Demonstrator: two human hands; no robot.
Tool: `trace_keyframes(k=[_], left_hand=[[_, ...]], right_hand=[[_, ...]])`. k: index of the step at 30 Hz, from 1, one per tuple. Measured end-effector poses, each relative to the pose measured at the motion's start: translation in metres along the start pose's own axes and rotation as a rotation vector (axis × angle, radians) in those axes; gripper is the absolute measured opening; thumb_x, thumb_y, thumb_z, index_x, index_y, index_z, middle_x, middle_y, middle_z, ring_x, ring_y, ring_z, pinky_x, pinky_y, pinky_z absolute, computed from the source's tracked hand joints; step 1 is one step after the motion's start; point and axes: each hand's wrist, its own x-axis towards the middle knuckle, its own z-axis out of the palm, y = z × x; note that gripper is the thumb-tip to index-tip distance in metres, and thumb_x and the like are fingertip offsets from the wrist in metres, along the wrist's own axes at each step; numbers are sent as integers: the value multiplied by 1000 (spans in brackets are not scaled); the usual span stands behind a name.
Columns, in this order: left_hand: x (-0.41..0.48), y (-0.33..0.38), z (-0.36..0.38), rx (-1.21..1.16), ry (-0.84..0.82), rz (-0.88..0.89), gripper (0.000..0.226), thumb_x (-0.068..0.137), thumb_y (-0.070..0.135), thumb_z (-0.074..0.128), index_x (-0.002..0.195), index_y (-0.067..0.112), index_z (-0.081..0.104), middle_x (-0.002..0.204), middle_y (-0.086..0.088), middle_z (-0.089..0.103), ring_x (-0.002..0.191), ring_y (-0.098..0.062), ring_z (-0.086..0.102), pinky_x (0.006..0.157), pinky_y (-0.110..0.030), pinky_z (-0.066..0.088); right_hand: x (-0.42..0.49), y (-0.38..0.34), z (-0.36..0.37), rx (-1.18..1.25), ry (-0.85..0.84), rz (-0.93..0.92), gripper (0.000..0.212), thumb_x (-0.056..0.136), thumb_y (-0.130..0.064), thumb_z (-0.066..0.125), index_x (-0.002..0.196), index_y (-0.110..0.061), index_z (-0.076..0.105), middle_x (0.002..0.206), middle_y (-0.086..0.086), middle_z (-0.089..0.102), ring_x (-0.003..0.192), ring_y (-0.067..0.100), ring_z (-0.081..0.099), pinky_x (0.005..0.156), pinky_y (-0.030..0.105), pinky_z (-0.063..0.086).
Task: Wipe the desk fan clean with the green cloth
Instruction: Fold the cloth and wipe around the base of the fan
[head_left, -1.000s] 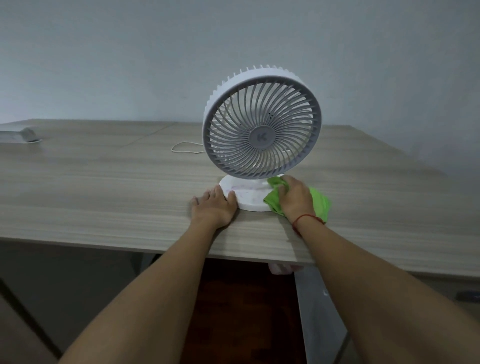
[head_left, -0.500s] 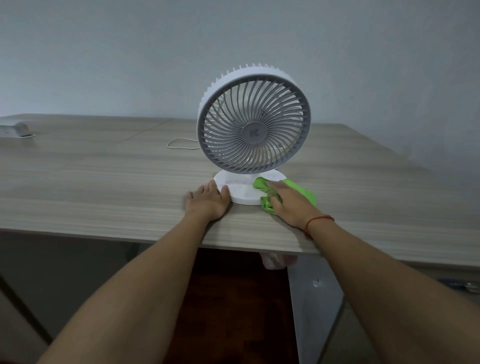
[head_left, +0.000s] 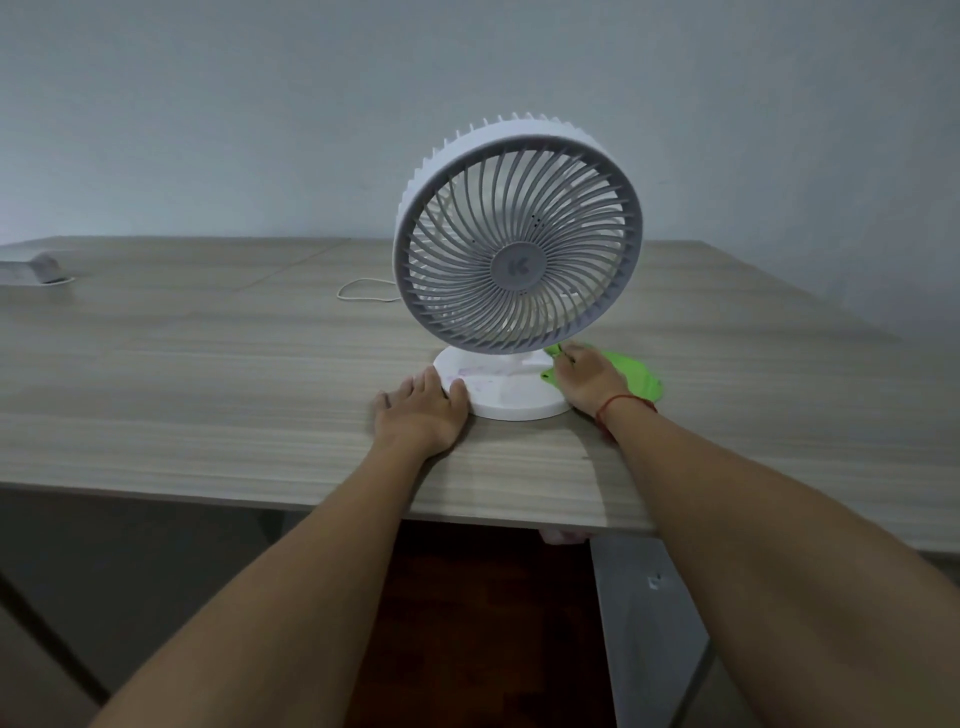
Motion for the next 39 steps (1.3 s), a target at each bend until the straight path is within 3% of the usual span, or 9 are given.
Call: trace_keyframes(k=[5, 10, 13, 16, 19, 23, 30, 36, 39], left_hand=[[-1, 1, -1, -10, -14, -13, 67, 96, 50, 11, 151, 12, 23, 160, -8, 28, 150, -23, 19, 121, -50, 9], [-4, 1, -1, -12, -6, -22, 68, 95, 51, 11, 149, 13, 26, 158, -7, 31, 149, -22, 22, 121, -49, 12], [-5, 0, -2, -18, 1, -26, 67, 95, 51, 11, 147, 13, 29, 157, -8, 34, 148, -22, 25, 120, -49, 13], [-4, 0, -1, -14, 5, -17, 67, 95, 51, 11, 147, 13, 30, 156, -8, 35, 147, -22, 26, 120, -49, 14], [-2, -1, -1, -16, 0, -14, 67, 95, 51, 10, 148, 13, 29, 157, -8, 34, 148, -22, 24, 121, -49, 12], [3, -2, 1, -27, -1, -15, 67, 95, 51, 11, 147, 13, 29, 157, -8, 34, 148, -22, 24, 121, -49, 11], [4, -1, 4, -39, 14, -4, 66, 96, 50, 13, 147, 12, 29, 156, -9, 35, 148, -24, 25, 121, -51, 11], [0, -1, 1, -46, 8, -6, 66, 96, 49, 12, 149, 12, 26, 158, -9, 31, 149, -23, 21, 121, -50, 9], [-2, 0, 1, -46, 11, 0, 66, 97, 49, 12, 150, 12, 25, 158, -7, 30, 149, -23, 21, 122, -50, 8]], right_hand=[[-21, 0, 1, 81, -7, -120, 40, 94, -23, 38, 127, -14, 59, 139, 18, 52, 131, 33, 45, 112, 36, 35], [-56, -2, -1, 56, -58, -225, 44, 98, -23, 35, 139, -17, 47, 153, 14, 36, 147, 26, 21, 122, 40, 15], [-70, 4, -3, 32, -49, -277, 44, 98, -25, 39, 141, -15, 44, 152, 13, 38, 147, 25, 22, 121, 38, 18], [-72, 11, -8, 12, 1, -250, 43, 97, -27, 43, 137, -13, 49, 145, 13, 48, 140, 26, 36, 113, 31, 28], [-61, 13, -9, 41, 71, -130, 42, 96, -26, 42, 134, -11, 51, 139, 18, 51, 128, 33, 48, 107, 35, 36], [-41, 10, -8, 21, 71, -30, 43, 96, -28, 36, 133, -11, 49, 135, 22, 51, 127, 37, 45, 107, 40, 37], [-38, -3, 7, 13, 78, -105, 35, 93, -27, 38, 114, -8, 58, 121, 26, 55, 111, 41, 51, 101, 44, 43], [-55, -15, 14, -77, 45, -185, 38, 98, -23, 35, 126, -4, 52, 130, 21, 52, 133, 35, 35, 114, 47, 17], [-59, -18, 19, -102, 64, -208, 33, 96, -22, 37, 115, -4, 55, 123, 20, 56, 128, 34, 40, 112, 47, 20]])
